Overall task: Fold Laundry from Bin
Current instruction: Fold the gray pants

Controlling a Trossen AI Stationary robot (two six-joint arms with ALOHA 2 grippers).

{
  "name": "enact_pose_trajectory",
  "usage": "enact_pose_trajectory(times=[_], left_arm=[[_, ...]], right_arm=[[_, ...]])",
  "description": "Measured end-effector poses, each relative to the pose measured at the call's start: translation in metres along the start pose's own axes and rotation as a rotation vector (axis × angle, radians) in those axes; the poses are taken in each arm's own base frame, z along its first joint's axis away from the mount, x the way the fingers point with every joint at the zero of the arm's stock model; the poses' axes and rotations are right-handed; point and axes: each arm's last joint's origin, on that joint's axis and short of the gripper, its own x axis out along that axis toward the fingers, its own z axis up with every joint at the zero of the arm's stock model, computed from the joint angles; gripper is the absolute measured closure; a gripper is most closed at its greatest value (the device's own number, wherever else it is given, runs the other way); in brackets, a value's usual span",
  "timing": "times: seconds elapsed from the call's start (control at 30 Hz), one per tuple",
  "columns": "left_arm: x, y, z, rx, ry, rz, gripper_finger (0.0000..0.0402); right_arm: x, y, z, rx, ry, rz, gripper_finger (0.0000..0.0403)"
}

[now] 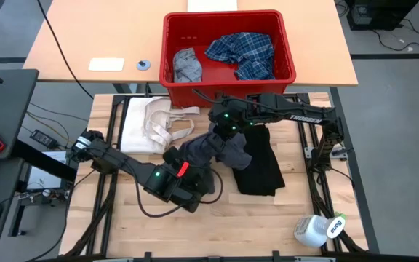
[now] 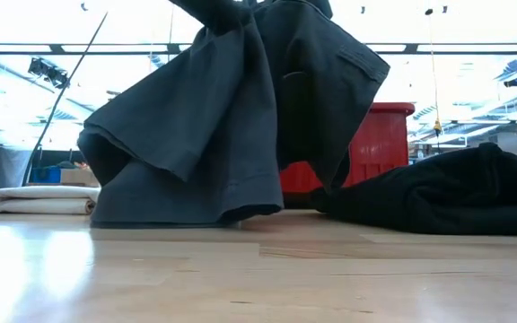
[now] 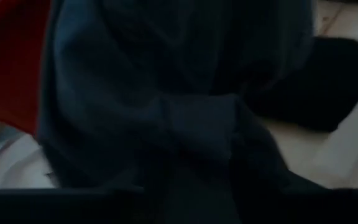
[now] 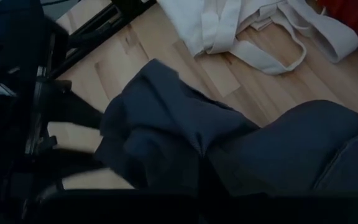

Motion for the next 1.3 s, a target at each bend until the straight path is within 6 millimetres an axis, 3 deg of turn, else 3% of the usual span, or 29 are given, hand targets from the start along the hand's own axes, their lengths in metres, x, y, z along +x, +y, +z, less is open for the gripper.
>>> enact_pose_trajectory(times=[0.13, 0.2, 0.6, 0.73, 0.8, 0.9, 1.0, 1.17, 1.3], left_arm=[[-0.001, 0.009, -0.004, 0.080, 0.040, 0.054, 0.0359], [-0.004, 0.016, -0.004, 0.110, 0.055, 0.069, 0.0387], [-0.051, 0.065, 0.003, 0.301, 0.105, -0.010, 0.0391], [-0.050, 0.062, -0.001, 0.326, 0.209, -0.076, 0.0374], [-0.046, 0.058, -0.005, 0.332, 0.251, -0.098, 0.0356], [-0.041, 0.050, -0.013, 0.333, 0.314, -0.121, 0.0312], [-0.043, 0.048, -0.015, 0.304, 0.332, -0.137, 0.0258], [-0.046, 0.049, -0.009, 0.291, 0.365, -0.192, 0.0186], [-0.050, 0.051, 0.012, 0.151, 0.360, -0.272, 0.0170]], right_arm=[[0.000, 0.003, -0.003, -0.030, 0.007, 0.004, 0.0393], [0.000, 0.005, -0.003, -0.061, 0.008, 0.007, 0.0393], [-0.002, 0.025, 0.008, -0.295, -0.180, 0.107, 0.0389], [0.013, 0.029, -0.003, -0.371, -0.108, 0.089, 0.0366], [0.030, 0.030, -0.013, -0.402, -0.042, 0.091, 0.0343], [0.052, 0.029, -0.030, -0.419, 0.081, 0.093, 0.0299], [0.059, 0.026, -0.041, -0.391, 0.177, 0.097, 0.0256], [0.047, 0.016, -0.040, -0.345, 0.216, 0.046, 0.0217], [0.007, 0.010, -0.034, -0.307, 0.152, 0.033, 0.0214]])
